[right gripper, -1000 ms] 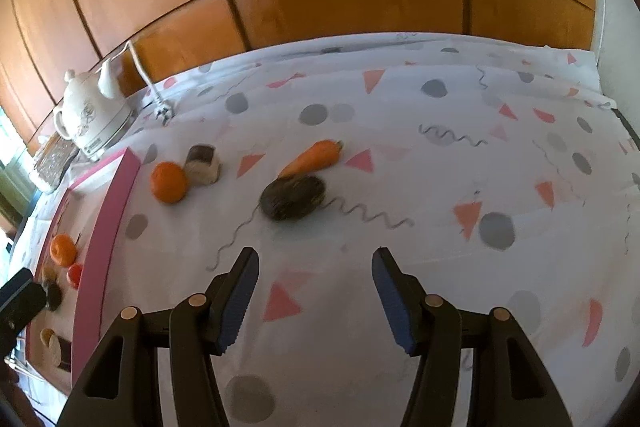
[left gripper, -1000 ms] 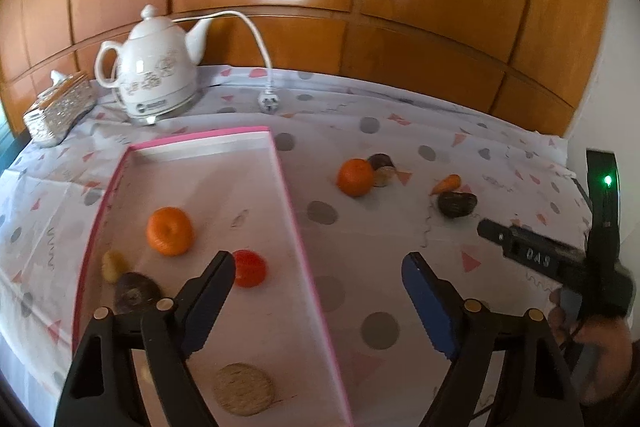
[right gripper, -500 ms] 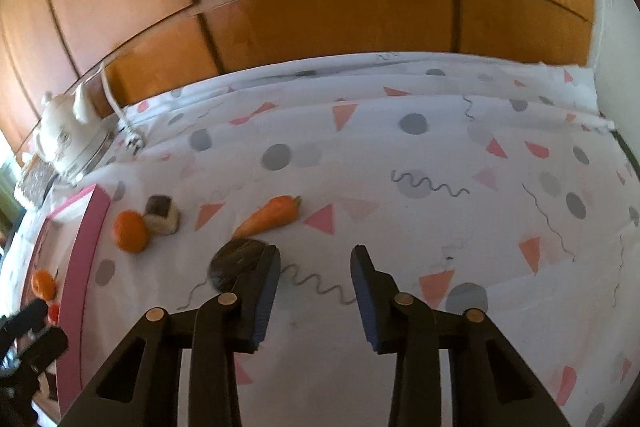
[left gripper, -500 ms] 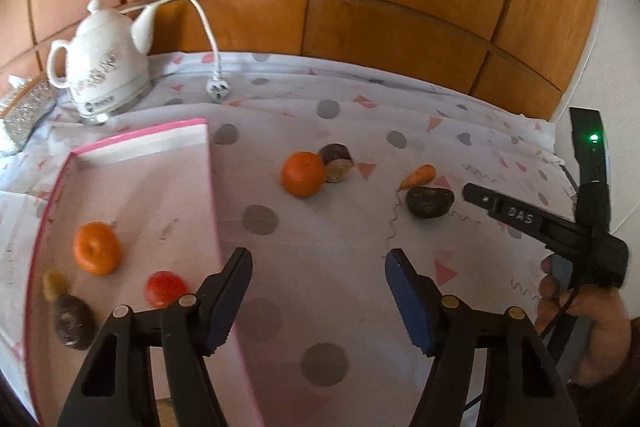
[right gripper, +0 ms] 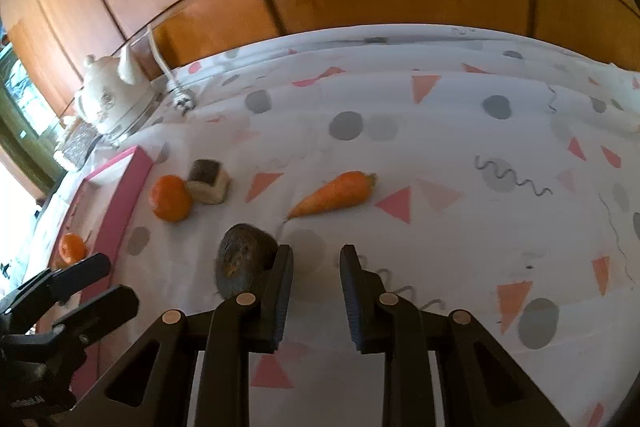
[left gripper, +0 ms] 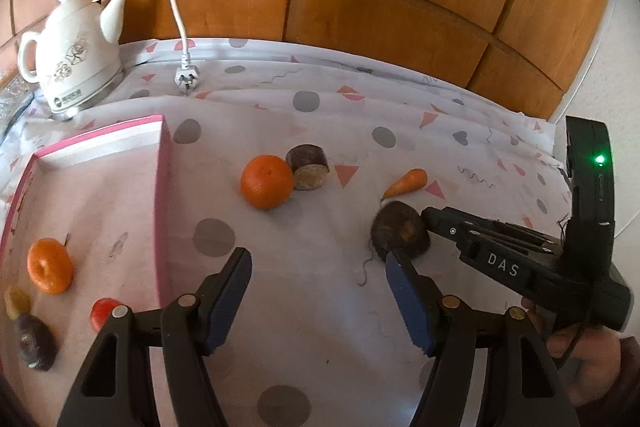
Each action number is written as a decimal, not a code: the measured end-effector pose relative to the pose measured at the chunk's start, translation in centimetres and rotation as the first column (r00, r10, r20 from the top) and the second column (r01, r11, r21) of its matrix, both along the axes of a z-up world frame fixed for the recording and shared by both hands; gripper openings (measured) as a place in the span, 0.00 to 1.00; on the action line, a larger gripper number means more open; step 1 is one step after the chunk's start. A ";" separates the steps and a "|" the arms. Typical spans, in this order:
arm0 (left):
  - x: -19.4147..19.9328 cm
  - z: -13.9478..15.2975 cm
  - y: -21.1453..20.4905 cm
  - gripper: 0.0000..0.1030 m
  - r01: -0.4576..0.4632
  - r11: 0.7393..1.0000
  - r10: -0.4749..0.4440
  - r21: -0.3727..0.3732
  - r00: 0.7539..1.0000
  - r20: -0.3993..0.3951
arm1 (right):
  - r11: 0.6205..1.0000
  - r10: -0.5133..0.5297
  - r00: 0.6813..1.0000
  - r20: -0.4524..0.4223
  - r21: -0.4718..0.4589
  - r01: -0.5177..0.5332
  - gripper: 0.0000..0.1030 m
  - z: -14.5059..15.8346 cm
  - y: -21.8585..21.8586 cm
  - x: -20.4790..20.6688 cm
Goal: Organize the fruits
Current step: 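Move the right gripper to the orange carrot and close on it, then grasp the dark yam piece with the left gripper while the right gripper holds the carrot, then carry the yam piece toward the tray with the left gripper while the right carries the carrot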
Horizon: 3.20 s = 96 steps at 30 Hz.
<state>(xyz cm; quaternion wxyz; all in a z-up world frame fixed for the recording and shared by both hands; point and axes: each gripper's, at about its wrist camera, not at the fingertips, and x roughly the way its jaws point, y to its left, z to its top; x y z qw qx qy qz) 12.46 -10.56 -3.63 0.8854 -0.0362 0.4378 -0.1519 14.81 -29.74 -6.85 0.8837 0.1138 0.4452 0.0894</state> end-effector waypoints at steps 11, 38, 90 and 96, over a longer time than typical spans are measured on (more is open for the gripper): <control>0.4 -0.5 -1.8 0.68 0.032 0.999 -0.032 0.012 0.999 -0.002 | 0.990 -0.073 0.997 -0.039 0.116 0.078 0.25 -0.3 -2.7 2.9; 2.0 -1.3 -3.3 0.68 0.063 0.998 -0.064 -0.032 0.997 -0.042 | 0.983 -0.173 0.984 -0.040 -0.074 0.170 0.24 -0.7 -3.9 4.4; -1.1 -3.0 -2.0 0.40 0.045 0.998 -0.043 0.032 0.998 -0.044 | 0.995 -0.079 0.997 0.005 -0.059 0.079 0.23 3.6 -3.1 -8.0; -1.2 -3.4 -2.4 0.41 0.052 0.997 -0.050 0.057 0.998 -0.024 | 0.996 -0.077 0.995 -0.058 -0.044 0.075 0.23 1.0 -2.7 -8.5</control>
